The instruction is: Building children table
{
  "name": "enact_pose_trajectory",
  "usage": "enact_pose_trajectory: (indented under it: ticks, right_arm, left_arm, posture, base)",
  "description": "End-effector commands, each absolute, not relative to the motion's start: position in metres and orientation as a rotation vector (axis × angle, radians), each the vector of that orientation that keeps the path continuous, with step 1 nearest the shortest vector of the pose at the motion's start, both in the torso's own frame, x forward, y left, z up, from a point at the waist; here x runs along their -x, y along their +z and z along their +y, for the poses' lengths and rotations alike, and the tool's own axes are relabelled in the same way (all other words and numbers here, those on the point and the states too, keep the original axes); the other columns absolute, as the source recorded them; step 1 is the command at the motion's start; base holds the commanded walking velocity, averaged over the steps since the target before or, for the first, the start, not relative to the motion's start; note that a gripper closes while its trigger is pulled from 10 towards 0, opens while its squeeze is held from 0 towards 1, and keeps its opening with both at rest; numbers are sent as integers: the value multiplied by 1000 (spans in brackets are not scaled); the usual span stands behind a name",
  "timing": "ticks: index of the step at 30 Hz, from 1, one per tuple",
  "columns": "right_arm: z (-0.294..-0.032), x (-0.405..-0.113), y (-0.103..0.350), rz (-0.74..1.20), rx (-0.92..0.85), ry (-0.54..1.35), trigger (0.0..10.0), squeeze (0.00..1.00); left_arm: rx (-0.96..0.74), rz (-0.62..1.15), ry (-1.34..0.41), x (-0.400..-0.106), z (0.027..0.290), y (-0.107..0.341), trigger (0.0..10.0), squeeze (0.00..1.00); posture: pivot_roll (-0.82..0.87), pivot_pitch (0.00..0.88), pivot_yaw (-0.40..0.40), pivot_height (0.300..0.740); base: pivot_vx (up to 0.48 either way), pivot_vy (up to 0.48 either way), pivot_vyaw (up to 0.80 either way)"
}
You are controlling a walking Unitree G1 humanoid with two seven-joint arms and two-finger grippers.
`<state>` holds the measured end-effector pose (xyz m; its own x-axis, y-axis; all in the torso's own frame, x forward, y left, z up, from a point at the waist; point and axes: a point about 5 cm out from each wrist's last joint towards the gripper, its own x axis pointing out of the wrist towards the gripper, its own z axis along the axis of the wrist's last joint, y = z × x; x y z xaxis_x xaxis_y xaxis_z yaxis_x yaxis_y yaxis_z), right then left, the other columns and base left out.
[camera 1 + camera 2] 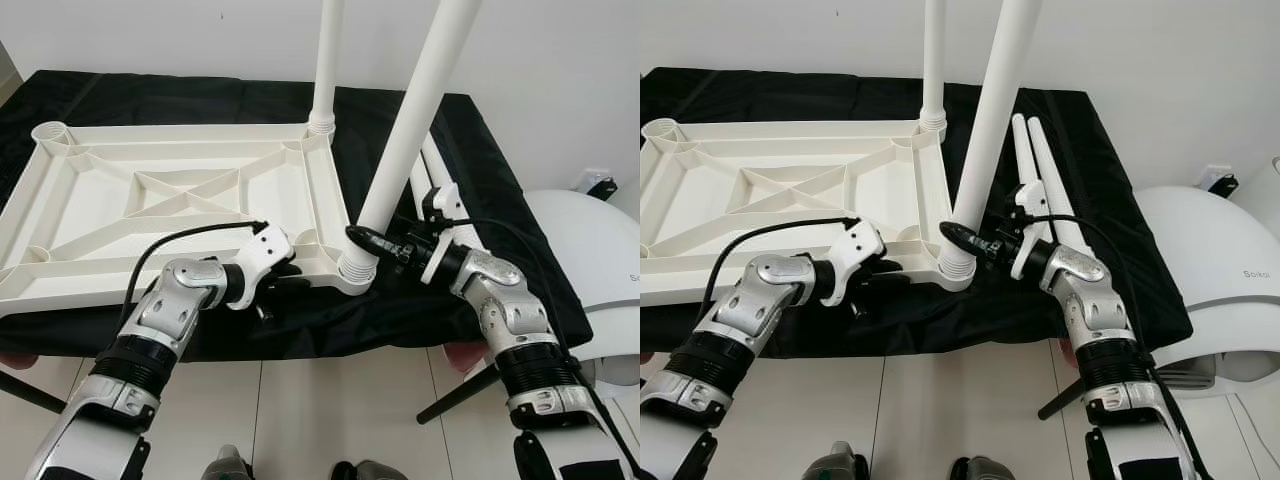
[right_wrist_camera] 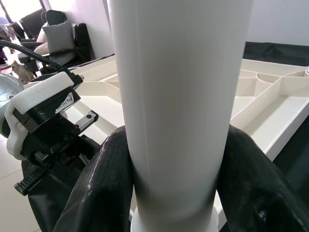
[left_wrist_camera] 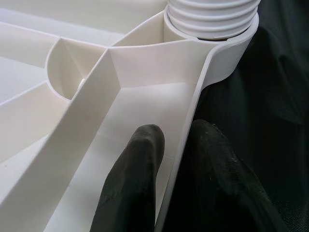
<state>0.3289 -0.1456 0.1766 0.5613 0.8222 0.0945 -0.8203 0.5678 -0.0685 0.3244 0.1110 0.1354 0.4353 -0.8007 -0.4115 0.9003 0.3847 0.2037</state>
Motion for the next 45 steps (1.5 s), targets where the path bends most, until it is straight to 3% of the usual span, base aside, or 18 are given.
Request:
enact_pose_trajectory:
  ticks: [1,45]
  right_arm:
    - [-145,-329,166,-76,28,965,10000,0]
    - [-126,-315,147,-58,93,1088,10000,0]
  left_arm:
    - [-419,269,-1117,-320,110,133,10000,0]
    - [-418,256,-1119,-319,108,139,10000,0]
  posture:
    - [24,58,-45,740]
    - [29,59,-42,740]
  base:
    - [0,0,0]
    - [0,0,0]
